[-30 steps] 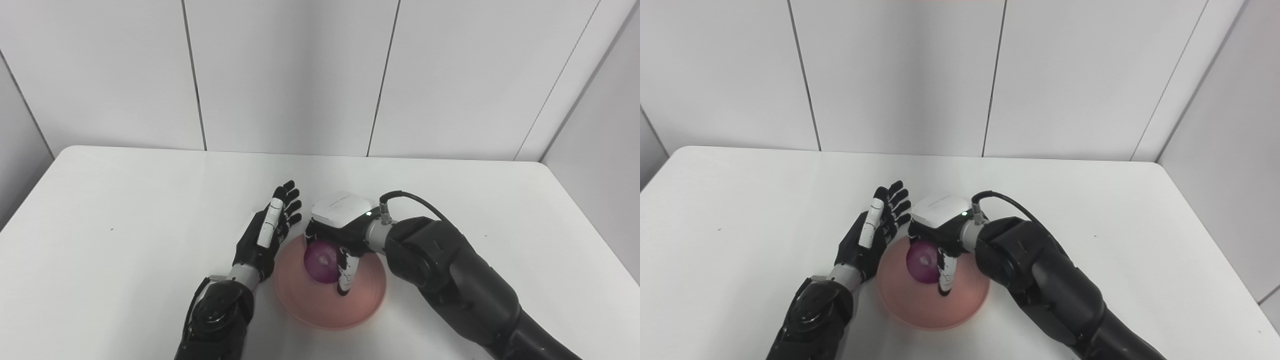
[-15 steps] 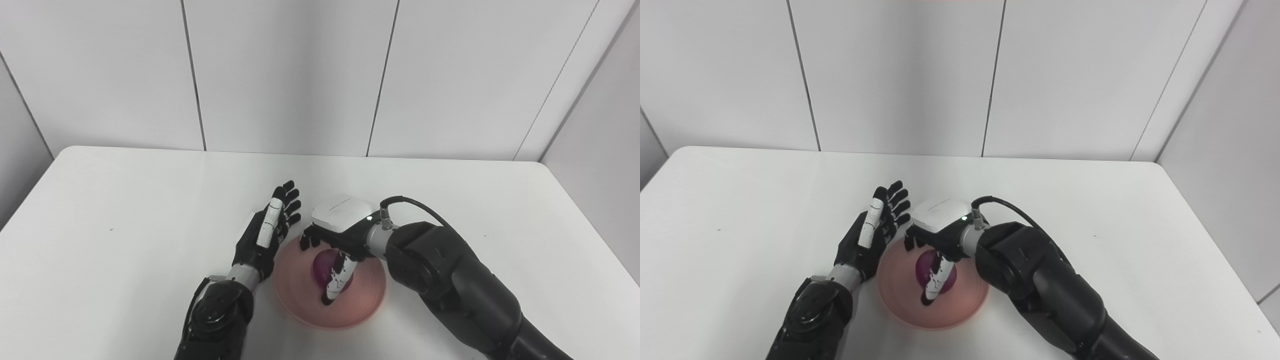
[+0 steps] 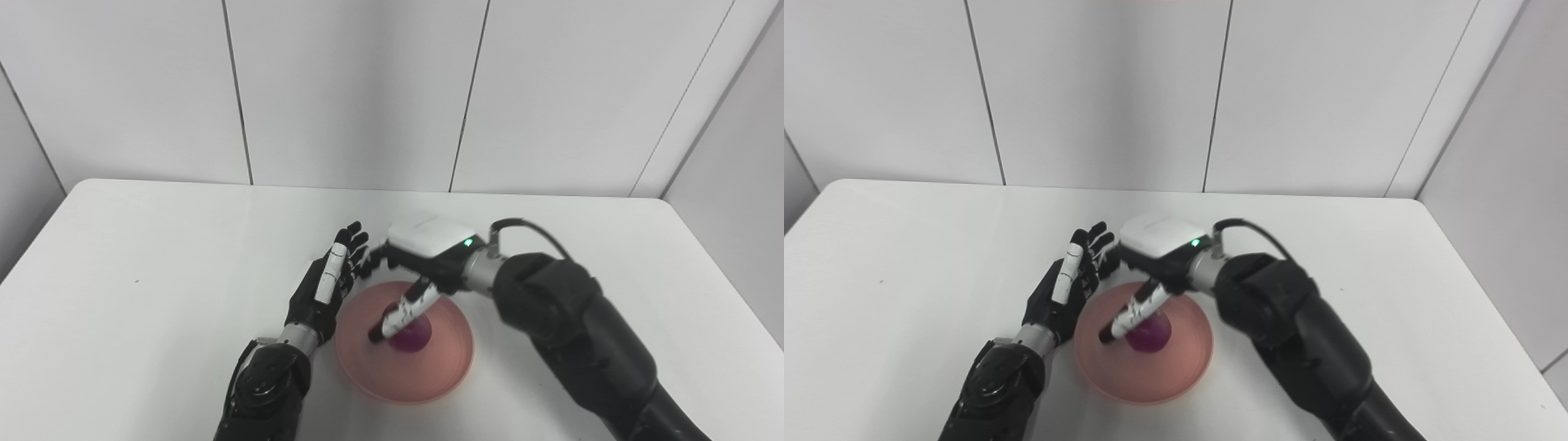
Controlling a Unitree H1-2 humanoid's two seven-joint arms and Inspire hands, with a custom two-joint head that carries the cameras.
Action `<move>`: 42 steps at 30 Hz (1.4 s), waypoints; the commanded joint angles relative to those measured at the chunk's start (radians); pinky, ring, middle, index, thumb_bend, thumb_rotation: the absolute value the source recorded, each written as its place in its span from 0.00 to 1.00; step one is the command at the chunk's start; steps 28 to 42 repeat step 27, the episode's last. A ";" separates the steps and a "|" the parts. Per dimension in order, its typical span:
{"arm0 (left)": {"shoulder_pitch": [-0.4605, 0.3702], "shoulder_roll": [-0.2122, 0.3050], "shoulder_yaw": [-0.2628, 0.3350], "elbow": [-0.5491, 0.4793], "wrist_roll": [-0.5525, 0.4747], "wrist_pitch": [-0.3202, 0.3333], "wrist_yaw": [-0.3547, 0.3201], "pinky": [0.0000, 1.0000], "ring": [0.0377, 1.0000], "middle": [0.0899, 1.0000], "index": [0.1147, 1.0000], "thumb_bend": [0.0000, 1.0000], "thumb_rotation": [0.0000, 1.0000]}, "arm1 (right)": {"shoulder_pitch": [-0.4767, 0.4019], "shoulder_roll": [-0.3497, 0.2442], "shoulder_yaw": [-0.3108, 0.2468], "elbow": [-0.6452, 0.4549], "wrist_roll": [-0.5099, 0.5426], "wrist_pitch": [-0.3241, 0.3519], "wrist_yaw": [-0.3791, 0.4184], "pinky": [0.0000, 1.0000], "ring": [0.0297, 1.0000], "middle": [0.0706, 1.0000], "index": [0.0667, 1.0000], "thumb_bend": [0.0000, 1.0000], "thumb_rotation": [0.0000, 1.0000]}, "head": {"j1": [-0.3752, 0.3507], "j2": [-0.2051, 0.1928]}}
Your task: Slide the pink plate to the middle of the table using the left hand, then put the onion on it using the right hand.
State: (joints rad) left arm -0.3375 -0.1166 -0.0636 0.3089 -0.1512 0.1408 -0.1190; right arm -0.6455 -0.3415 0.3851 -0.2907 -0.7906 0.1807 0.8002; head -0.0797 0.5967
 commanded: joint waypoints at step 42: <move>0.085 0.007 0.016 0.085 0.003 0.158 0.016 0.95 0.95 0.95 0.91 0.78 0.88 | 0.226 0.311 -0.497 0.248 0.851 0.048 -0.509 0.91 0.85 0.87 0.88 1.00 1.00 | -0.004 0.000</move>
